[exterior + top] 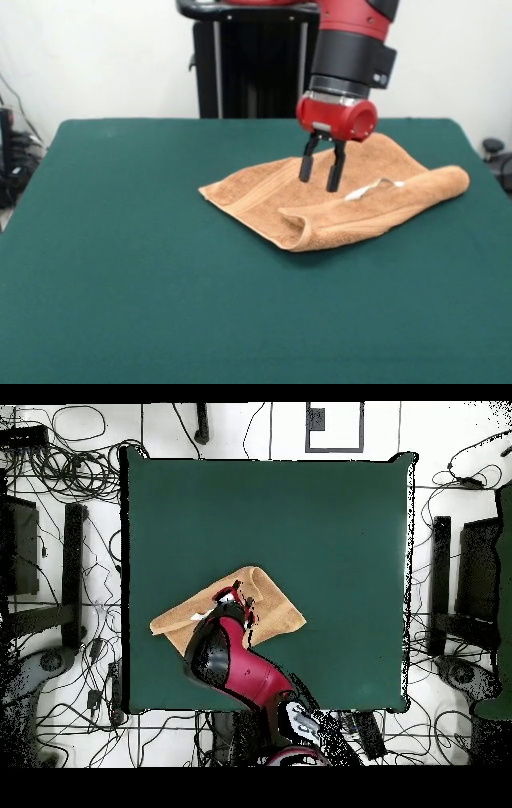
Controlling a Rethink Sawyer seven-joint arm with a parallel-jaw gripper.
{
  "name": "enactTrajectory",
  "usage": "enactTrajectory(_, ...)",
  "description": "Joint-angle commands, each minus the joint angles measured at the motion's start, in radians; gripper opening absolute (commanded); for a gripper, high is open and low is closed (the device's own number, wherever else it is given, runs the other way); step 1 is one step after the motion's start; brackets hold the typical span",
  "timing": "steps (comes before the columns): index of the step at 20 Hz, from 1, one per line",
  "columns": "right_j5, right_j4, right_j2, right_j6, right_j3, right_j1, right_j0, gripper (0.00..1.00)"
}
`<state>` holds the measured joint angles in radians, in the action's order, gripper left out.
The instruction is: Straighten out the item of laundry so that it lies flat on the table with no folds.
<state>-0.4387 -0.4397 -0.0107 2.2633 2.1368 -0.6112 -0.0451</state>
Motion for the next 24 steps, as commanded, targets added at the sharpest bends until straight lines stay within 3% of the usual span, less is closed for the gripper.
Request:
enactTrajectory(1,0.68,-0.022,0.203,-0.098,-0.144,0.033,0.147,1.0)
enactTrajectory(3,0.614,0.023,0.149,-0.062,-0.086,0.014,0.1,1.0)
enactTrajectory(7,0.439,0.106,0.059,0.014,-0.025,0.058,0.019,1.0)
enactTrajectory(14,0.216,0.228,0.025,0.148,-0.012,0.133,-0.016,1.0)
enactTrajectory(20,0.025,0.318,0.026,0.22,0.021,0.09,-0.041,1.0)
enactTrajectory(24,-0.015,0.343,0.019,0.218,0.026,0.039,-0.052,1.0)
